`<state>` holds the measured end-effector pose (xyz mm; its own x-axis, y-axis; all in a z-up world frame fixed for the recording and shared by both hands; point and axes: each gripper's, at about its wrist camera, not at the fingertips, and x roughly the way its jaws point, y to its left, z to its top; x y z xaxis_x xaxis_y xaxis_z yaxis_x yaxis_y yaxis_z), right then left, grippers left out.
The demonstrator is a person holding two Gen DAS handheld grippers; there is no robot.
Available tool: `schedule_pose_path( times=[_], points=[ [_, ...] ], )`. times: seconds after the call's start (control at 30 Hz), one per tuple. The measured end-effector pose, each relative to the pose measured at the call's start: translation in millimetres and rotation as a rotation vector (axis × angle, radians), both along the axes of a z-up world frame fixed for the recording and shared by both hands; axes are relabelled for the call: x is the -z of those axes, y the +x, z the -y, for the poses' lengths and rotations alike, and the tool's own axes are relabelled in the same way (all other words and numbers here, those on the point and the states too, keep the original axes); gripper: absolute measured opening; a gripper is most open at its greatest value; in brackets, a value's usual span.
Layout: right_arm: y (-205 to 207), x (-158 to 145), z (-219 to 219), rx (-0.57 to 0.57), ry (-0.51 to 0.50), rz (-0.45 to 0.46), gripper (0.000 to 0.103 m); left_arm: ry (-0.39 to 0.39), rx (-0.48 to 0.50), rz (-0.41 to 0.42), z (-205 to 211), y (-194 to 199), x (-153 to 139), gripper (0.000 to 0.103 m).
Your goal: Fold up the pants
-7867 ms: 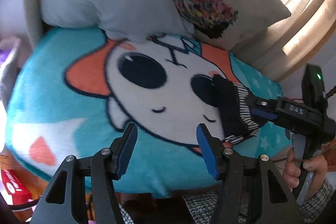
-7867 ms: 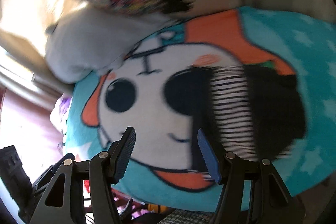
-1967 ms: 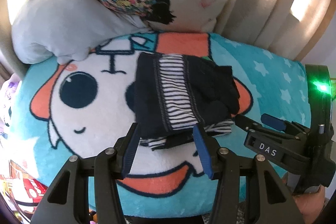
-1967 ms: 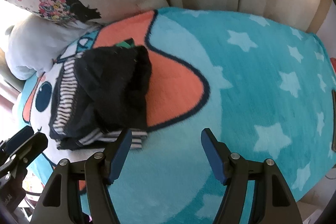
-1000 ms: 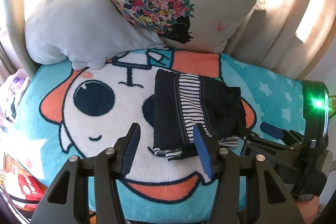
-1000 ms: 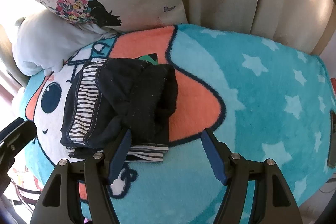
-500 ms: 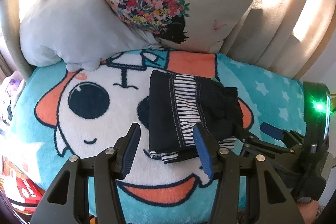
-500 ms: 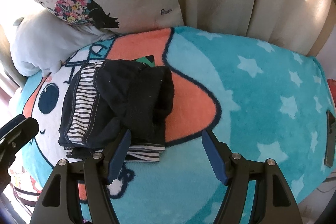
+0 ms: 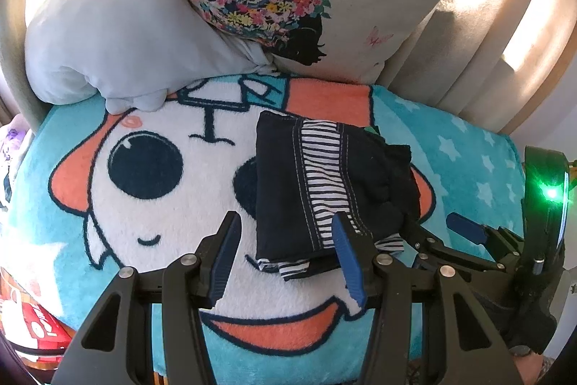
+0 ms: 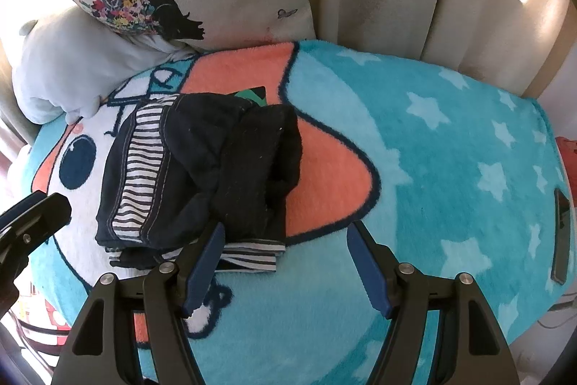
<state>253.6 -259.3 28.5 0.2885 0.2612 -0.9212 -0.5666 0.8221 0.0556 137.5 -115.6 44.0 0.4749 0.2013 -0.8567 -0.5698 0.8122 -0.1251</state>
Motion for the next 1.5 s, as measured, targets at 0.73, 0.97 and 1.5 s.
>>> schedule_pose_path(
  times=[0.73,0.97,1.5],
  points=[
    [-9,5,-10,0.006,-0.031,-0.027,0.075,-0.030,0.001,-0.007,-14,-7,4,0.051],
    [-8,5,-11,-0.012,-0.025,-0.026,0.075,-0.035,-0.004,-0.010,-13,-7,5,0.051],
    [2,9,3,-0.019,-0.015,-0.037,0.076,-0.029,-0.065,0.000,1,-4,6,0.052]
  ],
)
